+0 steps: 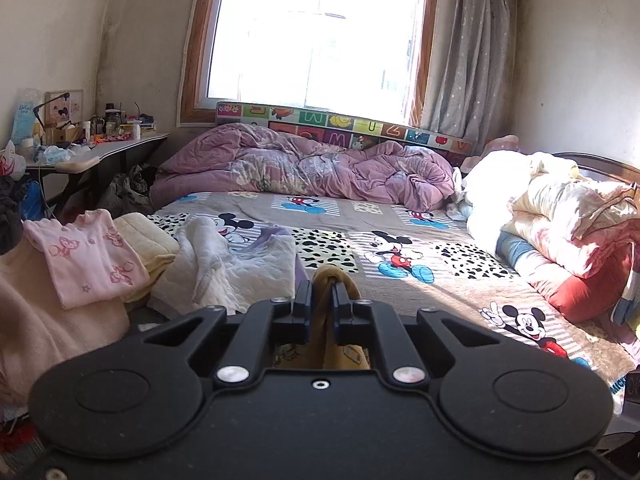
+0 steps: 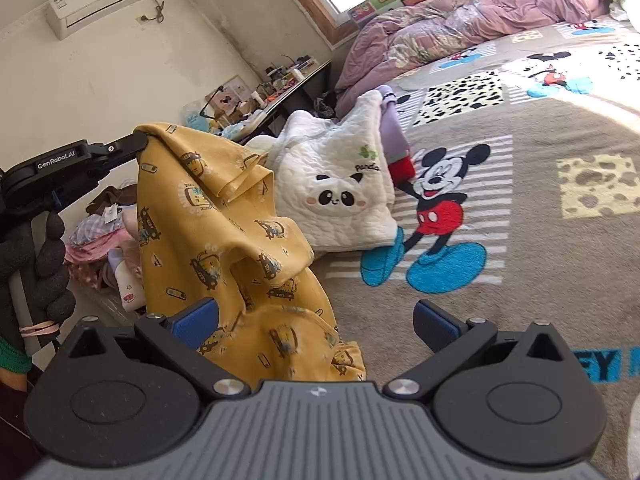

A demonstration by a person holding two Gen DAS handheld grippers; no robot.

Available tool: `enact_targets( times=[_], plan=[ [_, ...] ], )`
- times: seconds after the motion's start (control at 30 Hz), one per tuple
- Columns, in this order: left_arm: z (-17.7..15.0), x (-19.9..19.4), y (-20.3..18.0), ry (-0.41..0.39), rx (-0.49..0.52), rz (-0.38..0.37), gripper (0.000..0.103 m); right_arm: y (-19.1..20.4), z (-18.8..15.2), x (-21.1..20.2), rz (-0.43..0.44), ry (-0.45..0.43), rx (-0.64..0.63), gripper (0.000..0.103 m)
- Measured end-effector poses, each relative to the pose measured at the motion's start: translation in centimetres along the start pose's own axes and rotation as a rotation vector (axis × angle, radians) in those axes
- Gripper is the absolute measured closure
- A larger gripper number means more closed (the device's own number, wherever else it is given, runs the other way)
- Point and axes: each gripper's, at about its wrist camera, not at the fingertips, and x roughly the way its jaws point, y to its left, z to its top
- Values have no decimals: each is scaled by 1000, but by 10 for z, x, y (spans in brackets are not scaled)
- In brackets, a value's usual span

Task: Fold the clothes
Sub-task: 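Lift the yellow shirt with the left gripper and carry it onto the bed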

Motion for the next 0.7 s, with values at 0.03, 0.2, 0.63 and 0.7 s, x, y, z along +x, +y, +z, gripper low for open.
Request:
enact_targets(
  times=[0.03, 0.2, 0.63, 0.7],
  plan=[
    [-4, 0, -13, 8, -2, -23, 96, -13, -6, -12, -13, -6, 23, 0],
    [-7, 10, -78, 24, 2, -130, 96, -67, -39, -64, -63, -61, 149, 0],
    [45, -33, -199, -113, 7, -316, 96, -99, -87, -140, -57, -227, 230, 0],
    [42, -37, -209, -114, 5, -330, 96, -99, -91, -147, -68, -244, 221, 0]
  ],
)
